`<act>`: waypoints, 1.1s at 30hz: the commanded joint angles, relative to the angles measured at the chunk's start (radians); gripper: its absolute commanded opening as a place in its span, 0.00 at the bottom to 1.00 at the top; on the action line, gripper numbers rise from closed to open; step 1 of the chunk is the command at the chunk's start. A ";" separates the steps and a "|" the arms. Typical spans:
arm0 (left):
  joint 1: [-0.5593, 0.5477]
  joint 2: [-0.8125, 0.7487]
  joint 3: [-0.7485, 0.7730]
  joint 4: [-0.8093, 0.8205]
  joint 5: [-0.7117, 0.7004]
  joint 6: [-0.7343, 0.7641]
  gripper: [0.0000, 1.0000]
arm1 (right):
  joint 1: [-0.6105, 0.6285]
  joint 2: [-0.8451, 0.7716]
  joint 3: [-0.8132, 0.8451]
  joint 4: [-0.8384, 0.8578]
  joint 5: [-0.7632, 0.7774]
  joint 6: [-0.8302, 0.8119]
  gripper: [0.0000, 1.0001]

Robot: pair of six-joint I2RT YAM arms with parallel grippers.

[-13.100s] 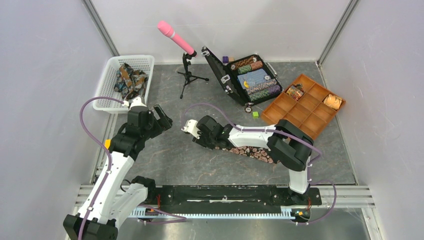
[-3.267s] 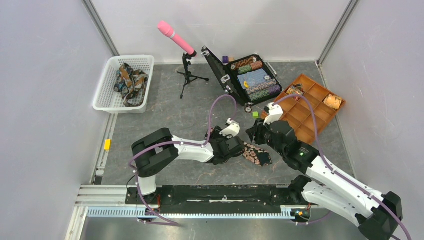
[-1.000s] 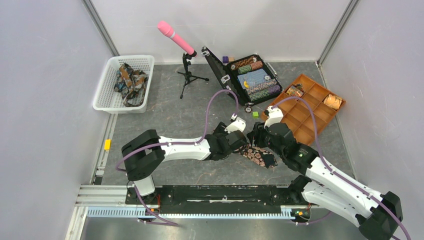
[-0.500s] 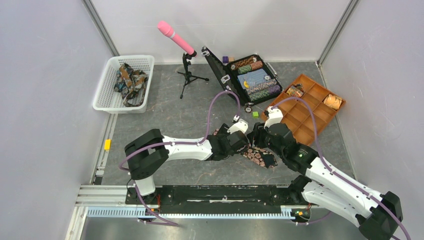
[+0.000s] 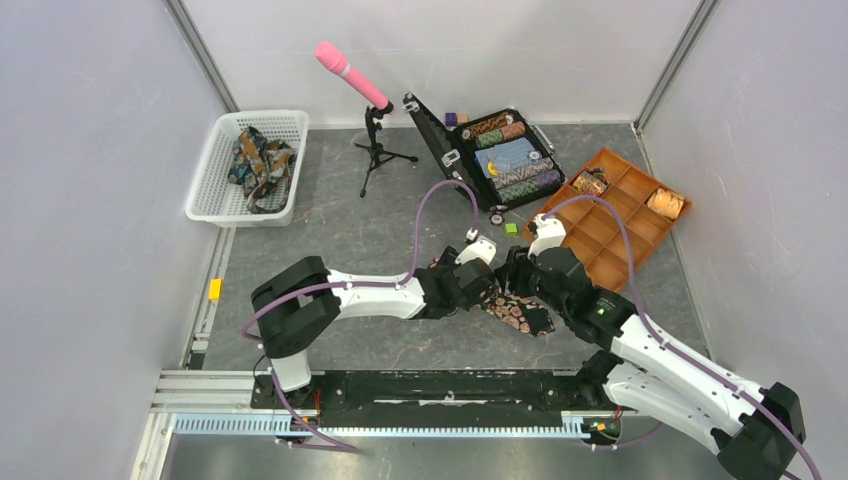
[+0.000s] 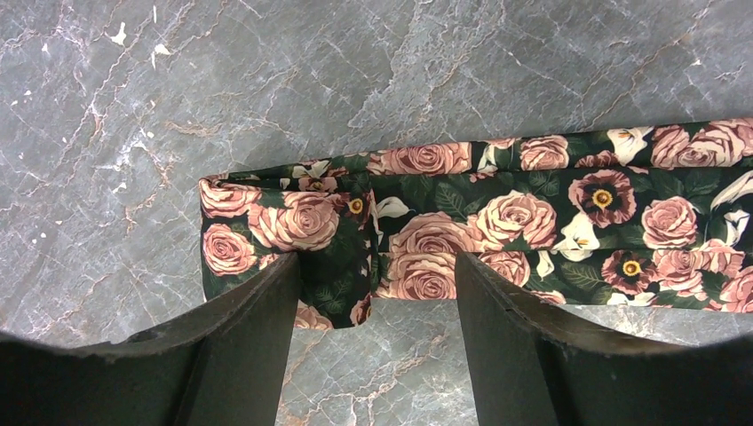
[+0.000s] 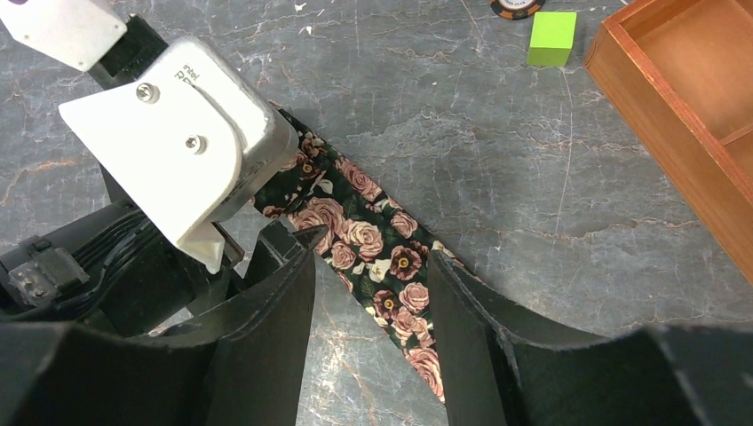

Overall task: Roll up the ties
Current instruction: Roll the tie at the center of the board.

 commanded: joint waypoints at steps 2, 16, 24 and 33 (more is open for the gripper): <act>0.018 0.038 -0.011 0.019 0.079 -0.064 0.71 | 0.000 -0.010 -0.006 0.024 0.004 0.000 0.56; 0.019 -0.116 0.012 -0.045 0.034 -0.028 0.72 | 0.000 -0.019 0.059 0.012 0.051 -0.016 0.56; 0.020 -0.258 -0.046 0.016 0.144 0.007 0.73 | 0.000 -0.027 0.058 0.021 0.099 -0.015 0.57; 0.279 -0.505 -0.283 0.206 0.409 -0.126 0.75 | 0.000 0.056 0.019 0.112 -0.032 0.015 0.57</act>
